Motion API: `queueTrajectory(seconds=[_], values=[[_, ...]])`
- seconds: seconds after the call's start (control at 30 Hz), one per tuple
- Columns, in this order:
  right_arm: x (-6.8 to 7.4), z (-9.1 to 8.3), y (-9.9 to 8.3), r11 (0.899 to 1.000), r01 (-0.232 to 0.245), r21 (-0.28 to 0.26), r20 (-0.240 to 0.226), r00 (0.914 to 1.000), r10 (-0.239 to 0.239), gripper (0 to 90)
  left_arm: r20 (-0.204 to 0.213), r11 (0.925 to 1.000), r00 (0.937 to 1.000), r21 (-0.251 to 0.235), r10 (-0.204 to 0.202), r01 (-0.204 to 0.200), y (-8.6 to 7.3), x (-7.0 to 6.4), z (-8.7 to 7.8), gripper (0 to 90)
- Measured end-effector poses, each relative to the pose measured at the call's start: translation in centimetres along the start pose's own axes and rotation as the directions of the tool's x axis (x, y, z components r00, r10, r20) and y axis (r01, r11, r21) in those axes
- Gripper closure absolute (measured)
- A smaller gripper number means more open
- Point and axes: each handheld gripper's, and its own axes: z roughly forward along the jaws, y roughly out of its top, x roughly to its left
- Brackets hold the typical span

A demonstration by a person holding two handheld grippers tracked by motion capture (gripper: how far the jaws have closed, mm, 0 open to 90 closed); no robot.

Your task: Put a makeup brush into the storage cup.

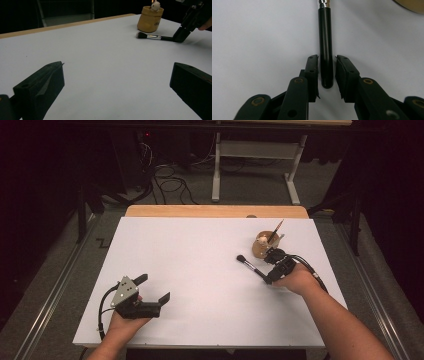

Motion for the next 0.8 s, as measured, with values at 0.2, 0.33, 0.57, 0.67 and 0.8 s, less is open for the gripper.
queueTrajectory(seconds=[0.2, 0.33, 0.57, 0.67, 0.8], values=[[0.05, 0.12, 0.08, 1.000, 0.010, 0.005, 0.009, 0.9999, -0.010, 76.7, -0.001, 1.0000, 1.0000, 0.001, 0.002, -0.002, 0.02, 0.08, -0.05, 0.2], [-0.03, 0.22, 0.14, 0.999, 0.049, 0.006, 0.022, 0.9986, -0.049, 78.1, -0.002, 1.0000, 1.0000, -0.001, 0.001, -0.001, 0.00, 0.06, -0.02, 0.2], [0.60, 0.42, 0.29, 0.999, 0.040, 0.028, 0.048, 0.9980, -0.041, 79.2, 0.001, 1.0000, 1.0000, 0.005, 0.001, -0.001, 0.00, -0.06, 0.03, 0.2], [0.50, 0.52, 0.39, 0.998, 0.062, 0.025, 0.051, 0.9967, -0.063, 80.2, 0.003, 1.0000, 1.0000, 0.004, 0.001, -0.001, 0.00, -0.09, 0.06, 0.2], [0.32, 0.56, 0.44, 0.998, 0.051, 0.025, 0.043, 0.9977, -0.052, 81.0, 0.003, 1.0000, 1.0000, 0.003, -0.003, 0.003, 0.02, -0.10, 0.03, 0.2]])
